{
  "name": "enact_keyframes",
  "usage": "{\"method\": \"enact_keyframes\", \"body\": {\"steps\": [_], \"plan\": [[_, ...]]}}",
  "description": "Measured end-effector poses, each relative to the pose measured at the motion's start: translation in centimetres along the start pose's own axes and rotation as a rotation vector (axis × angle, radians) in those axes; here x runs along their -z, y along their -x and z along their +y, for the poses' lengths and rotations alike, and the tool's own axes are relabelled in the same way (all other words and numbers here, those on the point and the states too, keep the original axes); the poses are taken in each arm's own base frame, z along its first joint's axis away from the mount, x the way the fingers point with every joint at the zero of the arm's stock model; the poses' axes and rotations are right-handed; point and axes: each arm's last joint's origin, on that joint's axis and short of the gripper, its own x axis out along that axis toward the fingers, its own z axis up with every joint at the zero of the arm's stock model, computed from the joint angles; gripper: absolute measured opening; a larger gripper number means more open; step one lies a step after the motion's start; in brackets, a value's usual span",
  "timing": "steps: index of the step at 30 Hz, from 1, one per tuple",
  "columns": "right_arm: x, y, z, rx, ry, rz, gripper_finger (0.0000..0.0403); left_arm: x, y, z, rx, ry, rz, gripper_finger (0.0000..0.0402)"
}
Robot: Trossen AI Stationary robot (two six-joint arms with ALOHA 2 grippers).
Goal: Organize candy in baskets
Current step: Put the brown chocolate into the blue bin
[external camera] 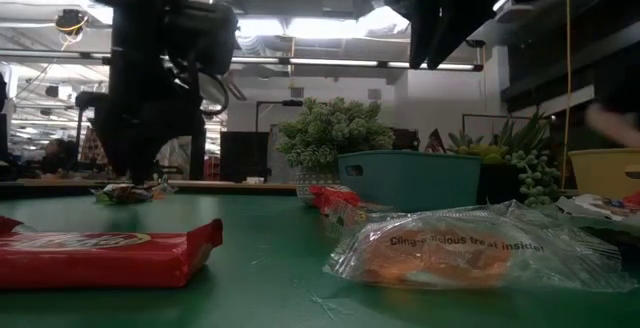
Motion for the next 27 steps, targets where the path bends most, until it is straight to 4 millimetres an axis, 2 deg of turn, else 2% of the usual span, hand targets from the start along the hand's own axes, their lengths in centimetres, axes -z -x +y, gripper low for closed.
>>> {"method": "enact_keyframes", "body": {"steps": [11, 21, 27], "plan": [[0.0, 0.0, 0.0, 0.000, 0.000, 0.000, 0.0127, 0.1, -1.3, 0.6, -0.014, 0.081, 0.010, 0.0185], [0.0, 0.0, 0.0, 0.000, 0.000, 0.000, 0.0127, 1.2, -2.7, 1.5, -0.065, 0.107, 0.028, 0.0184], [0.0, 0.0, 0.0, 0.000, 0.000, -0.001, 0.0127, 1.3, -2.7, 1.4, -0.060, 0.094, 0.021, 0.0152]]}}
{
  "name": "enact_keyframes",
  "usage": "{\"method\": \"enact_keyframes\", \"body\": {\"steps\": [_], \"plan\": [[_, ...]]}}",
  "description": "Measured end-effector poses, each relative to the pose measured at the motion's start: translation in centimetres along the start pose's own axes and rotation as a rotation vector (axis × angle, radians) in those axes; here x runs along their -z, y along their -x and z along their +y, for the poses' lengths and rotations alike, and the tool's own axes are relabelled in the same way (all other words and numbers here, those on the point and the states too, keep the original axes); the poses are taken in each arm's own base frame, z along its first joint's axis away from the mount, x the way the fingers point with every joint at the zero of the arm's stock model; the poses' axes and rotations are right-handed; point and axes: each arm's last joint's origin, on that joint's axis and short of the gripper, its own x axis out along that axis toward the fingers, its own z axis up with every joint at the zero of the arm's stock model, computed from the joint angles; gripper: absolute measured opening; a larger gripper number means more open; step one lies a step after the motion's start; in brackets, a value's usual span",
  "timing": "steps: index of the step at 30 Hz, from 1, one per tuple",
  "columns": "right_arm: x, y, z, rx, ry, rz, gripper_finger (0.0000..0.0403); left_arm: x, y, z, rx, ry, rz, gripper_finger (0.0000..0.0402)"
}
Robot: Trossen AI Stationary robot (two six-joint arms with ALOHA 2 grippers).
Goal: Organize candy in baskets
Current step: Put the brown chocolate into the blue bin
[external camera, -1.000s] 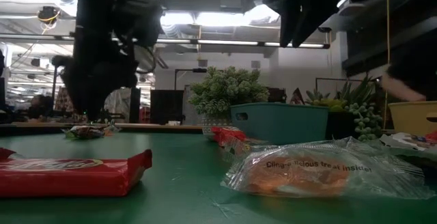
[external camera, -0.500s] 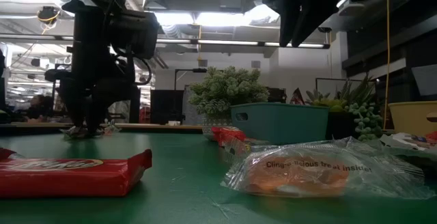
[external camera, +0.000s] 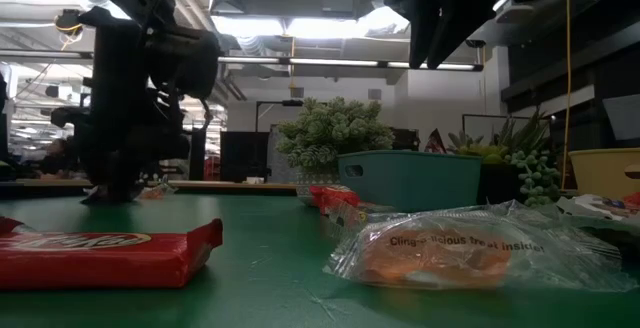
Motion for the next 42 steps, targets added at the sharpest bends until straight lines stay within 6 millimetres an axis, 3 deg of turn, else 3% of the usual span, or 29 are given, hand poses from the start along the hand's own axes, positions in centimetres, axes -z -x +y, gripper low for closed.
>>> {"method": "enact_keyframes", "body": {"steps": [7, 12, 24, 32, 42], "plan": [[0.0, 0.0, 0.0, 0.000, 0.000, 0.000, 0.0127, 0.2, 0.0, -0.2, 0.010, -0.010, 0.009, 0.0097], [0.0, 0.0, 0.0, 0.000, 0.000, 0.000, 0.0127, 0.1, 1.1, -1.1, 0.079, -0.039, 0.037, 0.0080], [-0.1, 0.0, 0.2, -0.079, 0.000, -0.035, 0.0127, 0.4, 7.5, -5.1, 0.372, -0.248, -0.054, 0.0076], [-1.1, 0.1, 0.1, -0.125, -0.007, -0.159, 0.0127, 1.3, 11.8, -7.6, 0.618, -0.395, -0.195, 0.0076], [-2.7, 0.4, -0.6, -0.060, -0.020, -0.332, 0.0127, 2.3, 14.6, -9.8, 0.893, -0.487, -0.382, 0.0076]]}}
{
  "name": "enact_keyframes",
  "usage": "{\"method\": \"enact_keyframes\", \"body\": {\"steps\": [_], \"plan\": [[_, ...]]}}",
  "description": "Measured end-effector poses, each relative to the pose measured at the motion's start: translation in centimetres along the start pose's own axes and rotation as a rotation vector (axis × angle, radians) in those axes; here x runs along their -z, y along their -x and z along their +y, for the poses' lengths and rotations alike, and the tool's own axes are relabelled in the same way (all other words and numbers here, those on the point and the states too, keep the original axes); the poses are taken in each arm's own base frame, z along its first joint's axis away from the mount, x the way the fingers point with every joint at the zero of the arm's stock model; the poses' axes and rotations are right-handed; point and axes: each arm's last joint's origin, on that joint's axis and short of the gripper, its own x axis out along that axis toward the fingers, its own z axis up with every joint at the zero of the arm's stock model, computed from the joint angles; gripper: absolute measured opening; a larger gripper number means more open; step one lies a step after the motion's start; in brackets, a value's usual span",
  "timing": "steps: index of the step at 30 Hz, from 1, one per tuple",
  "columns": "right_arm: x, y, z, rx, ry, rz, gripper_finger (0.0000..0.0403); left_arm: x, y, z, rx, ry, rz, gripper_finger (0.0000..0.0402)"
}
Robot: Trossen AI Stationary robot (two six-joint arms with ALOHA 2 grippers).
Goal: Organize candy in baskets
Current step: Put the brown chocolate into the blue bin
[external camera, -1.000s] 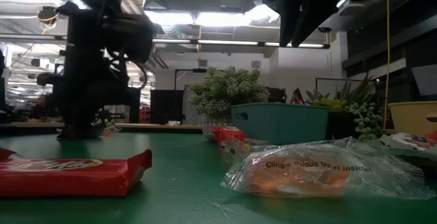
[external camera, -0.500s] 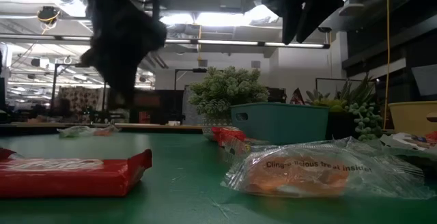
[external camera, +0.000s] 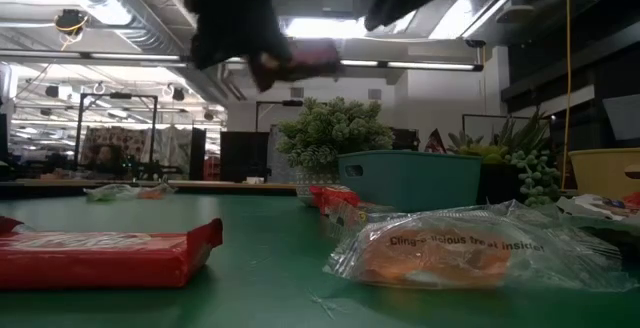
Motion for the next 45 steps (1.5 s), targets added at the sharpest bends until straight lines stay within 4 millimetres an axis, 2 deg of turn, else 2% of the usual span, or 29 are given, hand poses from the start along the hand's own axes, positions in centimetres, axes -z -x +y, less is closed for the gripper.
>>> {"method": "enact_keyframes", "body": {"steps": [18, 30, 37, 45], "plan": [[-0.4, 0.0, 0.0, -0.045, 0.002, -0.054, 0.0127, -1.2, 0.2, -1.0, -0.018, -0.171, -0.215, 0.0076], [-0.3, 0.0, -0.1, -0.004, 0.000, -0.035, 0.0127, -0.4, 0.5, -1.8, 0.006, -0.196, -0.205, 0.0076], [-0.3, 0.0, -0.1, 0.000, -0.081, -0.031, 0.0127, 0.1, 0.6, -2.3, 0.024, -0.212, -0.196, 0.0076], [-0.4, 0.0, 0.1, -0.074, -0.081, -0.062, 0.0127, -0.1, 0.6, -2.2, -0.002, -0.207, -0.221, 0.0076]]}}
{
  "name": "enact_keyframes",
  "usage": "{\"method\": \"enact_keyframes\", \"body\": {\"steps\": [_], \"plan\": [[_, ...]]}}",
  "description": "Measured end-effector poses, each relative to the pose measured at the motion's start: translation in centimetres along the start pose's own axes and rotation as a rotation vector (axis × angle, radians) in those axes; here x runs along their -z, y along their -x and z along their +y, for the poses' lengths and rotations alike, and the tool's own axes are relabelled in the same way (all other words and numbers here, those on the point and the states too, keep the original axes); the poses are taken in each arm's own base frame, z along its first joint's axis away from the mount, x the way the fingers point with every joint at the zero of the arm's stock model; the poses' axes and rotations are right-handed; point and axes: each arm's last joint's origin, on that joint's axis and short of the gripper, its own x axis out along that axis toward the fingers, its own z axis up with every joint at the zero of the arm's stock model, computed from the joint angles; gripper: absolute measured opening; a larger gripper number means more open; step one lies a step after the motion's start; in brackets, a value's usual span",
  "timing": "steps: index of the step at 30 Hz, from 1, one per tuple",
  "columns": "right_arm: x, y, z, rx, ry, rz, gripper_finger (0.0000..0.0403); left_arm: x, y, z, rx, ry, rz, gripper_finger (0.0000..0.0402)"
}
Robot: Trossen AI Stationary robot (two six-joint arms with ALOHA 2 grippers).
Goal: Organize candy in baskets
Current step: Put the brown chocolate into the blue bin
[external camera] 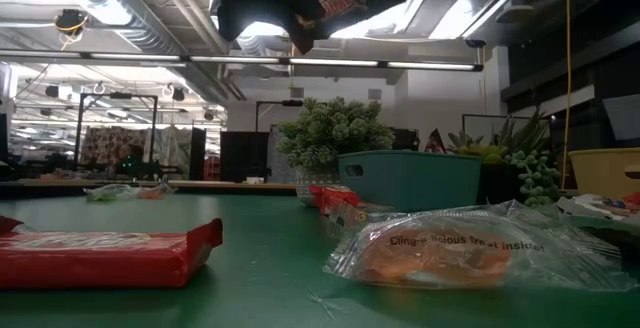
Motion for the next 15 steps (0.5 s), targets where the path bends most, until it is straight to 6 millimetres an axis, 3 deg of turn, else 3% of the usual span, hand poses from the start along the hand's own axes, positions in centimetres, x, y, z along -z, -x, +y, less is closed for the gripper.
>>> {"method": "enact_keyframes", "body": {"steps": [15], "plan": [[-0.29, 0.01, -0.05, -0.003, 0.003, -0.032, 0.0111, -0.02, 0.01, -0.02, -0.003, 0.000, -0.005, 0.0076]]}}
